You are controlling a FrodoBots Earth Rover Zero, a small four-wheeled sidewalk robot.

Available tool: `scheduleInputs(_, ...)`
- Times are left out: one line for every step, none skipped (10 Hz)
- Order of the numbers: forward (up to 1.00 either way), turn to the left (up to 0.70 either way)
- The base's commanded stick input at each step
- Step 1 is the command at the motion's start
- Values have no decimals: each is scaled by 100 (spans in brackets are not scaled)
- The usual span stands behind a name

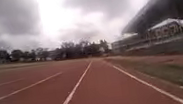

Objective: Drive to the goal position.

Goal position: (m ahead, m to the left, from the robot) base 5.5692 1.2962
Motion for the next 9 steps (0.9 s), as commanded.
scheduleInputs(70, 0)
scheduleInputs(70, 0)
scheduleInputs(70, 0)
scheduleInputs(70, 0)
scheduleInputs(70, 0)
scheduleInputs(70, 0)
scheduleInputs(70, 0)
scheduleInputs(70, 0)
scheduleInputs(70, 0)
